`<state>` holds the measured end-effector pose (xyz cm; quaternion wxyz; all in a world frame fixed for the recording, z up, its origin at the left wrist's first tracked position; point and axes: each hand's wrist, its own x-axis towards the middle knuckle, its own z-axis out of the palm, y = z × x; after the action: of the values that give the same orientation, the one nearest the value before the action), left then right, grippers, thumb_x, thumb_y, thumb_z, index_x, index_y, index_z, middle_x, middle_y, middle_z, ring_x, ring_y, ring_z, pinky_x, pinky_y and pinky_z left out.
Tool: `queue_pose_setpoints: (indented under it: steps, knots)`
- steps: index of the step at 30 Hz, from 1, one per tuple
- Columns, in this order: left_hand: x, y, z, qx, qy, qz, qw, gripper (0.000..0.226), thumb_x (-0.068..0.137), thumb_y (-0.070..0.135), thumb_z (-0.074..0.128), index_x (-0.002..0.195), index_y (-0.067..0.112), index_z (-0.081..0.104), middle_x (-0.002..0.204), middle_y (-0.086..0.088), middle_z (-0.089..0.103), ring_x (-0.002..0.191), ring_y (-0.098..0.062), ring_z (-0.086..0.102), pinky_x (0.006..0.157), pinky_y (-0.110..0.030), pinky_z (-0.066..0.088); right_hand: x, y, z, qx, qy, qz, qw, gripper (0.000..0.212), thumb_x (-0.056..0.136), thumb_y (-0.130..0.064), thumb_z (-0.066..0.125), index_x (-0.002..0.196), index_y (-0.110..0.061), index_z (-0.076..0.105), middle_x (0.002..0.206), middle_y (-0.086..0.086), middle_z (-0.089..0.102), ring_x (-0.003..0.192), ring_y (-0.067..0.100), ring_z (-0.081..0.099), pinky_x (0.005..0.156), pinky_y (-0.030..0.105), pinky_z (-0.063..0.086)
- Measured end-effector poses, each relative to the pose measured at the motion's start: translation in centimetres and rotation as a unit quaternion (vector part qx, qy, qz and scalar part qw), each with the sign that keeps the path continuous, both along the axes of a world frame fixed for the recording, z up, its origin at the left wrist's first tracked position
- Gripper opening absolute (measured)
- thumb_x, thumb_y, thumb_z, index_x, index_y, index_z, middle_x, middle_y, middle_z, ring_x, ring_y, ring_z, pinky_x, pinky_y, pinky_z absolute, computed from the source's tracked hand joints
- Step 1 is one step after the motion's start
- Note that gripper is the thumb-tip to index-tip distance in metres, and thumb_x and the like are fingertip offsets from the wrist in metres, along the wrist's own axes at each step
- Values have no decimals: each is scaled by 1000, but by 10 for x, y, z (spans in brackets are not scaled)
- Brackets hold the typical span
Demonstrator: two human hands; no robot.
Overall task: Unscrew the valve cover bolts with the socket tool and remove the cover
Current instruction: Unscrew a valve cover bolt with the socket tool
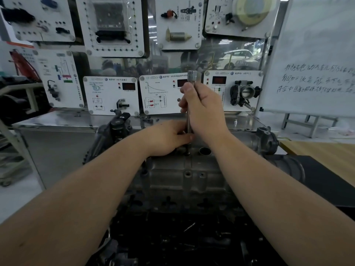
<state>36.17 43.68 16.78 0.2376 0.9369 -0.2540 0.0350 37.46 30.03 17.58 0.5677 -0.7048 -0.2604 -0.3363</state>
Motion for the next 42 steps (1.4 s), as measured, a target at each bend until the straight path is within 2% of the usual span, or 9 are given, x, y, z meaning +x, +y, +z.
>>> queue_pose_setpoints:
  steps: [6,9,14,21,26,30,33,38,42]
  knots:
    - [-3,0,1,1,2,13,1000,33,101,51,55,126,31,63,115,7,70,103,-13,65,95,-37,52,-8,-2,-5,-61,3,-12,998,6,102,-43,53,105,-39,51,75,-5,73,62,5,66,59,27,53]
    - [-5,0,2,-9,4,14,1000,40,100,52,56,134,31,59,123,6,69,107,-13,65,98,-38,51,-8,-3,-7,-62,4,-52,997,23,95,-43,67,96,-41,44,80,-4,72,72,12,70,68,37,58]
    - [-5,-3,1,3,4,15,1000,42,103,50,50,138,27,55,126,1,68,108,-15,64,100,-41,50,-6,-3,-7,-69,-2,-83,994,13,100,-33,61,105,-23,55,78,-5,73,71,11,70,72,42,59]
    - [-5,1,3,10,15,14,1000,37,104,49,49,132,28,60,126,2,67,111,-16,62,103,-43,48,-6,-1,-8,-47,11,-61,997,8,104,-27,53,103,-21,58,78,-8,72,63,4,68,59,19,54]
    - [-2,-1,1,-7,5,13,1000,30,103,45,55,127,28,60,116,5,71,102,-15,66,99,-44,52,-9,0,-8,-62,-22,-98,993,20,96,-33,69,96,-13,68,77,-4,69,74,12,65,67,25,53]
    - [1,0,-2,-14,14,9,1000,25,103,43,52,127,38,57,122,12,68,109,-10,64,99,-35,49,-11,2,-7,-103,-45,-131,985,33,102,-27,60,81,-1,60,67,5,60,65,19,56,60,31,45]
    - [2,2,-2,-5,19,14,1000,35,103,48,52,135,35,59,131,8,67,115,-12,62,105,-39,47,-13,2,-8,-110,-30,-117,987,30,105,-26,52,92,-1,62,76,11,67,71,26,65,67,44,53]
    - [3,1,0,-7,25,16,1000,10,101,47,57,103,56,55,101,30,63,95,5,61,79,-17,44,-17,2,-9,-62,-33,-109,992,30,101,-29,60,126,-13,60,70,-11,64,65,4,61,63,22,50]
    - [2,0,-1,-9,16,19,1000,13,102,43,56,115,44,57,97,27,61,90,6,60,76,-18,43,-18,6,-8,-99,-68,-141,983,24,100,-25,63,98,-1,67,81,5,66,78,19,60,69,30,45]
